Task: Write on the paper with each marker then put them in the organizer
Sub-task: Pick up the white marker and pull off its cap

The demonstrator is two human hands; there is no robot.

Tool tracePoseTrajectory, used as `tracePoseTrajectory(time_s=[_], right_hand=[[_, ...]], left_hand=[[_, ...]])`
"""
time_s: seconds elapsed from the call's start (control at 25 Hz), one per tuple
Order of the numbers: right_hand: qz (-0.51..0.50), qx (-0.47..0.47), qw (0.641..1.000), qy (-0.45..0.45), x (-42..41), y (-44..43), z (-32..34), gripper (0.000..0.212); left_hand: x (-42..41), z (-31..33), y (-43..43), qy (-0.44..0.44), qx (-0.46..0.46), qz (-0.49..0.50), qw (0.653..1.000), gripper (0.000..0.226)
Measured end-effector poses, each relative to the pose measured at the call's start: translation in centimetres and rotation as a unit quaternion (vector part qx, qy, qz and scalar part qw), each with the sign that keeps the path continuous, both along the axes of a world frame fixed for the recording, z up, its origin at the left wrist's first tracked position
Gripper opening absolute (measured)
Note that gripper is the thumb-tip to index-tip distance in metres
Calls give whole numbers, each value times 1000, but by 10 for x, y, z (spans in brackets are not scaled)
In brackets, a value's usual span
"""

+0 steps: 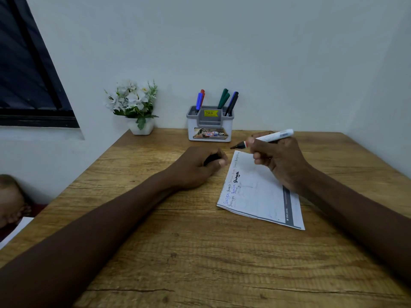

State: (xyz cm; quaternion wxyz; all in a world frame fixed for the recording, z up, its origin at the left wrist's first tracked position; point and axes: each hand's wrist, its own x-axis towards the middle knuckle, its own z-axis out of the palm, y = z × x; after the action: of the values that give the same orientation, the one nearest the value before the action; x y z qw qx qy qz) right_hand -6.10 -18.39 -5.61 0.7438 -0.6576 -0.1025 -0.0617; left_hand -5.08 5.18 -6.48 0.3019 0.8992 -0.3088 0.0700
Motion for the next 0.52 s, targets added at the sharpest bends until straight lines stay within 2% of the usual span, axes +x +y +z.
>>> tracePoseTrajectory(time_s=[0.08, 0.2, 0.32, 0.52], right_hand=[[36, 56, 997, 50, -2, 3, 1, 22], [66, 80, 991, 85, -4, 6, 3, 31], [65, 59, 994, 69, -8, 10, 2, 31], [73, -1, 997, 36, -8, 12, 0, 39]], left_hand=[[1, -2, 0, -38, -8, 6, 999, 21], [0, -2, -3, -4, -50, 29, 998, 53], [0, -2, -4, 20, -69, 22, 997, 78], [1, -2, -4, 22, -52, 28, 998, 88]])
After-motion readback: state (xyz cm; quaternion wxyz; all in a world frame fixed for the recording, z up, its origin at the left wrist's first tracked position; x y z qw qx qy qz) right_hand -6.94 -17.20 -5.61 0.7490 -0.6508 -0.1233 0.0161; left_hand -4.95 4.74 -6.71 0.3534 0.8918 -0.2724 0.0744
